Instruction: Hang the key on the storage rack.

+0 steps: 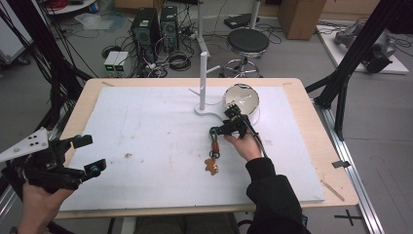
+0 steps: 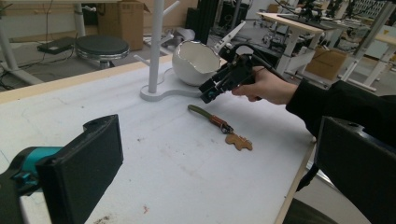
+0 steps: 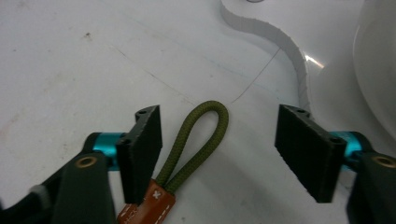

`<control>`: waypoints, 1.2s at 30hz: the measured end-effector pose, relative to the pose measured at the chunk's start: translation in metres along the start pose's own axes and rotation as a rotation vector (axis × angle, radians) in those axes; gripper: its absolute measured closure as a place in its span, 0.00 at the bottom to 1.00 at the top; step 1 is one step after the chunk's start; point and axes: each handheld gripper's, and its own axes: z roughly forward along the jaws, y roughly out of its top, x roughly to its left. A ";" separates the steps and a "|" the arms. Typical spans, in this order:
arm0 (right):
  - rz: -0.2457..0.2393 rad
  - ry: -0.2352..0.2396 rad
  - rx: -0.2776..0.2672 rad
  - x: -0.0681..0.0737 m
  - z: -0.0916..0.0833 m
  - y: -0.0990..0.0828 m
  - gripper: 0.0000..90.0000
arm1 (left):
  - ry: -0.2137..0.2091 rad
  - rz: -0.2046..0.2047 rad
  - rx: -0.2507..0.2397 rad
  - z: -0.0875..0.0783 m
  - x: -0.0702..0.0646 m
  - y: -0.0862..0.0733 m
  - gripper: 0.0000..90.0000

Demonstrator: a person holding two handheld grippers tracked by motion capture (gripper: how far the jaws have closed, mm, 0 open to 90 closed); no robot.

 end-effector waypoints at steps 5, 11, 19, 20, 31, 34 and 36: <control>-0.003 -0.011 0.003 0.000 0.008 0.000 0.47 | 0.003 0.005 -0.013 -0.004 -0.001 0.002 0.02; -0.013 -0.040 0.027 0.000 0.017 -0.001 0.56 | 0.001 -0.001 -0.008 -0.003 0.000 0.000 0.02; -0.020 -0.043 0.047 0.002 0.023 -0.002 0.62 | 0.031 0.000 -0.006 -0.009 0.000 0.002 0.02; -0.027 -0.052 0.046 0.003 0.024 -0.002 0.63 | 0.031 0.000 -0.008 -0.011 0.001 0.002 0.02; -0.117 -0.115 0.057 0.017 0.027 -0.003 0.85 | 0.031 -0.004 -0.009 -0.010 0.002 0.001 0.02; -0.134 -0.111 0.062 0.020 0.027 -0.003 0.90 | 0.023 -0.001 -0.006 -0.010 0.001 0.001 0.02; -0.144 -0.110 0.062 0.020 0.027 -0.003 0.92 | 0.023 0.006 -0.005 -0.009 0.001 0.001 0.02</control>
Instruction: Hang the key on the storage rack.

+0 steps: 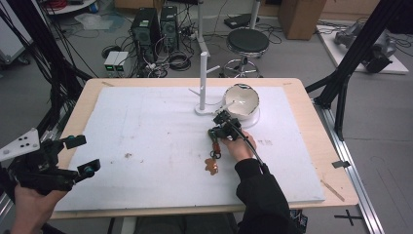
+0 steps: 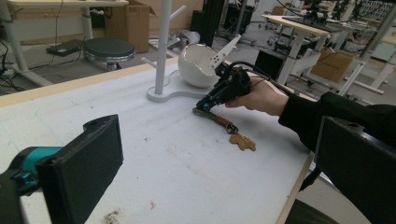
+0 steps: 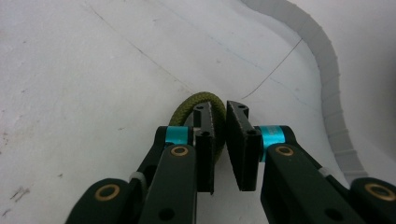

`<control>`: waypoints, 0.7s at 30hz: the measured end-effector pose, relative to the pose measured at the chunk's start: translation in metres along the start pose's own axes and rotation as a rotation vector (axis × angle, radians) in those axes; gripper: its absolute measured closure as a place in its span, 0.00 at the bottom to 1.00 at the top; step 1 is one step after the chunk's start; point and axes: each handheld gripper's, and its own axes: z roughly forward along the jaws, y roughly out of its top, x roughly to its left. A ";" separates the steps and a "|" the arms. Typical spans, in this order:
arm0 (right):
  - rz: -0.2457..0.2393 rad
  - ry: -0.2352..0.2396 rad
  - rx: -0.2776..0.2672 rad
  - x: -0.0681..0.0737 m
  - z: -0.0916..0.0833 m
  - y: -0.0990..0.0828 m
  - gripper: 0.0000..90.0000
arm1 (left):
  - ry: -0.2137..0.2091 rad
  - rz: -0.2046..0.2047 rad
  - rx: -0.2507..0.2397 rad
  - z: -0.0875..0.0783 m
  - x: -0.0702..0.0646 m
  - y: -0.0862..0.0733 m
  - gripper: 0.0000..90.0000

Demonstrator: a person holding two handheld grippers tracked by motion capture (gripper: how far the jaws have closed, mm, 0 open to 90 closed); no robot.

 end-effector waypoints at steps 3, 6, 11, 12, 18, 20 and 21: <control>-0.011 -0.001 0.004 0.001 0.000 0.000 0.93 | 0.011 0.005 0.015 0.002 -0.001 0.000 0.02; -0.011 0.002 0.004 0.000 -0.001 0.000 0.93 | 0.010 -0.002 0.015 0.002 0.000 -0.001 0.02; 0.015 0.017 -0.069 -0.005 -0.014 0.002 0.93 | 0.013 -0.006 0.011 0.001 0.001 -0.001 0.02; 0.022 0.017 -0.086 -0.005 -0.019 0.003 0.93 | 0.012 -0.006 0.011 0.001 0.001 -0.001 0.02; 0.049 0.028 -0.215 -0.007 -0.053 0.007 0.94 | 0.014 -0.005 0.015 0.002 0.000 0.000 0.02; 0.053 0.033 -0.255 -0.008 -0.064 0.007 0.94 | 0.014 -0.006 0.013 0.002 0.000 0.000 0.02; 0.060 0.035 -0.271 -0.008 -0.070 0.007 0.94 | 0.014 -0.005 0.014 0.002 0.000 0.000 0.02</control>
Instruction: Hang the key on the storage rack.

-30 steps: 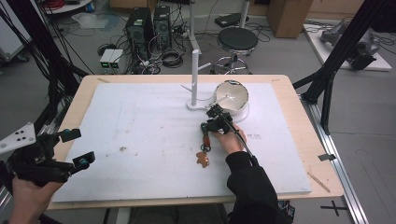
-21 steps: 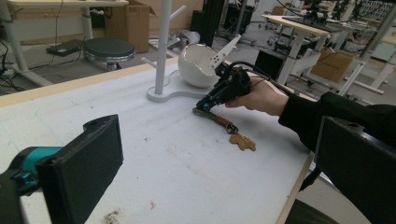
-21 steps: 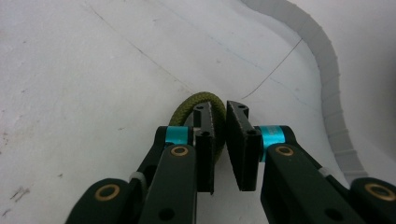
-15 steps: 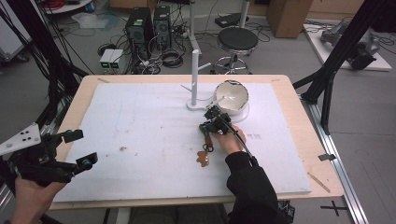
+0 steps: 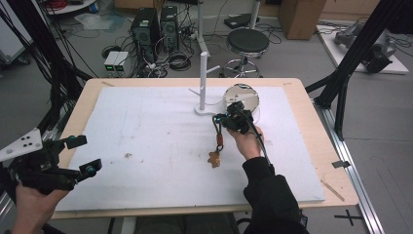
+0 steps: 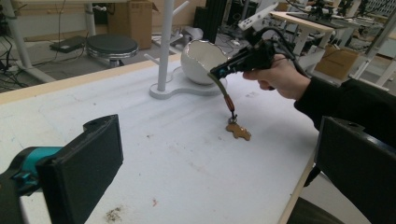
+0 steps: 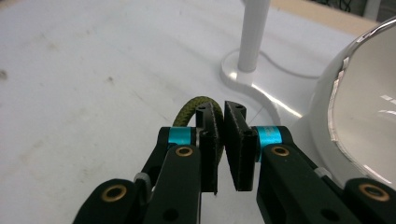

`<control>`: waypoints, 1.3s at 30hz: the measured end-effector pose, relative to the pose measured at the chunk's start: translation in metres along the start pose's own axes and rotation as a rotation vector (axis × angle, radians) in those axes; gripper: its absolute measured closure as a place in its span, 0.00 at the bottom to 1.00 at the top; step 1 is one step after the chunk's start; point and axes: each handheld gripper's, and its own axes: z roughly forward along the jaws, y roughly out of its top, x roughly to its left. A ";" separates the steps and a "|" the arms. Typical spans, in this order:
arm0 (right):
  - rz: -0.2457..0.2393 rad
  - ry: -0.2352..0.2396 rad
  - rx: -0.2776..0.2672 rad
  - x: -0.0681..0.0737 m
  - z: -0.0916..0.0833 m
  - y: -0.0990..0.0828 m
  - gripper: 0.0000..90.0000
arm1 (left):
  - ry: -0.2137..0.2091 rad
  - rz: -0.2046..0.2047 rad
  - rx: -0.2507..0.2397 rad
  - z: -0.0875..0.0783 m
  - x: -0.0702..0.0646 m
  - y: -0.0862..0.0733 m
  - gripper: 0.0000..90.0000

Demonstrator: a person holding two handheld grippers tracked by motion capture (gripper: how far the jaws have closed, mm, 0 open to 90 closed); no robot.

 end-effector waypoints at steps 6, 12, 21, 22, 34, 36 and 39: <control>0.011 -0.006 -0.104 -0.001 -0.033 0.010 0.94 | 0.000 -0.003 0.002 0.001 0.000 0.000 0.02; -0.012 -0.006 -0.191 0.004 -0.066 0.029 0.94 | -0.003 -0.001 0.005 0.003 0.000 0.000 0.02; -0.063 -0.025 -0.220 0.016 -0.083 0.055 0.94 | -0.008 0.003 0.006 0.004 -0.001 0.001 0.02; -0.058 -0.025 -0.218 0.017 -0.082 0.056 0.94 | -0.008 0.002 0.004 0.004 -0.001 0.001 0.02; -0.059 -0.009 -0.195 0.021 -0.055 0.076 0.94 | -0.011 0.003 -0.005 0.002 -0.005 0.002 0.02; -0.057 -0.015 -0.181 0.022 -0.047 0.080 0.94 | -0.012 0.004 -0.001 0.002 -0.006 0.002 0.02; -0.053 -0.021 -0.168 0.022 -0.038 0.085 0.94 | -0.007 0.001 -0.008 0.001 -0.008 0.001 0.02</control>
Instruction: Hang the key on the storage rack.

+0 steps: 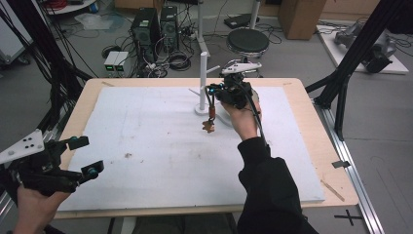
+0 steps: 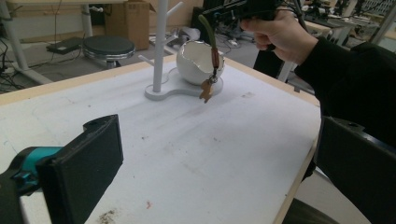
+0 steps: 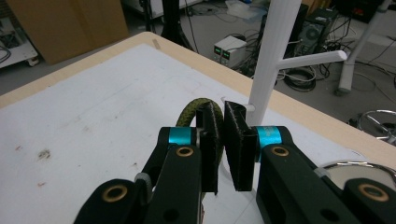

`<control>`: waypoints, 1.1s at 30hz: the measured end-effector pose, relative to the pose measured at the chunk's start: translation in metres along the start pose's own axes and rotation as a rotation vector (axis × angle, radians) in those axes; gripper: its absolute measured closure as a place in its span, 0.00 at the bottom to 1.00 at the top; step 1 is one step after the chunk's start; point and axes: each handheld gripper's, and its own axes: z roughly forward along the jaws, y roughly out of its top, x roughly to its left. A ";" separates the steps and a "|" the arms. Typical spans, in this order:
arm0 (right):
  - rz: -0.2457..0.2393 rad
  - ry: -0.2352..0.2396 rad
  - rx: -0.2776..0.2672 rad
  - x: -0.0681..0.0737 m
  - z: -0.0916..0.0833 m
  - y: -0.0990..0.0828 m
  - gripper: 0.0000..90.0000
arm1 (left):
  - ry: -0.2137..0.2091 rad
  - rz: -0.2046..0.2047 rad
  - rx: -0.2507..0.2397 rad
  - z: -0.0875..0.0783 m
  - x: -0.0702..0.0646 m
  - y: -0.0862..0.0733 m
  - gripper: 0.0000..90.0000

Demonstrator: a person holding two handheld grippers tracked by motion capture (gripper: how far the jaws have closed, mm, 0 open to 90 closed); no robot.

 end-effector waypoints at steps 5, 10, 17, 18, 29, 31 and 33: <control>0.008 -0.018 0.019 -0.003 0.014 0.003 0.94 | -0.014 0.020 -0.013 0.000 -0.011 0.004 0.02; 0.008 -0.011 0.023 -0.005 0.028 0.008 0.94 | -0.010 0.024 0.002 0.002 -0.015 0.003 0.02; 0.001 -0.031 0.039 -0.004 0.044 0.017 0.94 | 0.006 0.020 0.015 0.000 -0.012 -0.004 0.02; 0.007 -0.040 0.047 -0.004 0.048 0.018 0.94 | 0.009 0.015 0.016 -0.001 -0.011 -0.005 0.02; 0.018 -0.071 0.087 -0.010 0.059 0.015 0.94 | 0.040 0.010 -0.003 -0.015 -0.010 -0.007 0.02; 0.023 -0.076 0.097 -0.011 0.062 0.014 0.94 | 0.040 0.011 -0.002 -0.015 -0.009 -0.007 0.02; 0.025 -0.078 0.104 -0.011 0.064 0.013 0.94 | 0.040 0.011 -0.001 -0.014 -0.009 -0.007 0.02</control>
